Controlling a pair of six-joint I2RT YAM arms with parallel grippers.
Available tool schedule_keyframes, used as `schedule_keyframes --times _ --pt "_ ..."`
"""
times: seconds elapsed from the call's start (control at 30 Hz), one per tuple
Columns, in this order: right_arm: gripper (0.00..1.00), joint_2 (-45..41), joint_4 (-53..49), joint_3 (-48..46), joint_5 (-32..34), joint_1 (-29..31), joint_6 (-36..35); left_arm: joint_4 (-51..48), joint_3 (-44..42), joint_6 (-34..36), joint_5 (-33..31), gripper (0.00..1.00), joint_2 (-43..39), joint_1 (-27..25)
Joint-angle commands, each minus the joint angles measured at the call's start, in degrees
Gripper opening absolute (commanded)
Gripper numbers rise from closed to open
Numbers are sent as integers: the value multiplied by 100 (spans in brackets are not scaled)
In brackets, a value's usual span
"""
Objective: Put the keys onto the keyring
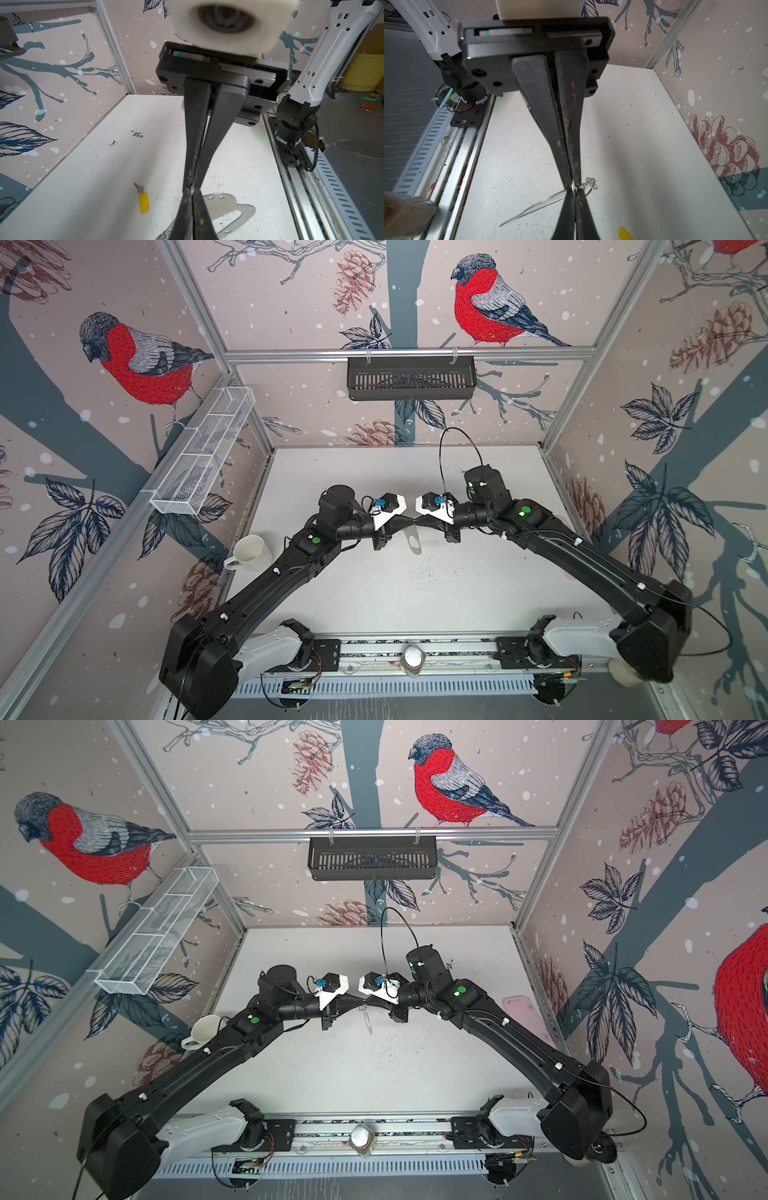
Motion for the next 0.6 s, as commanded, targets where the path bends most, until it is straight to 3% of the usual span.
schedule_keyframes --times 0.0,0.1,0.27,0.57 --pt "0 -67 551 -58 -376 -14 135 567 -198 -312 -94 0 -23 -5" --pt "1 -120 749 -168 -352 -65 276 1331 -534 -666 -222 0 -137 -8" --pt "31 -422 1297 -517 -76 -251 653 2374 -993 -1166 -540 0 -320 1" --pt "43 -1128 3135 -1664 1194 -554 1801 2973 -1193 -1436 -733 0 -299 -2"
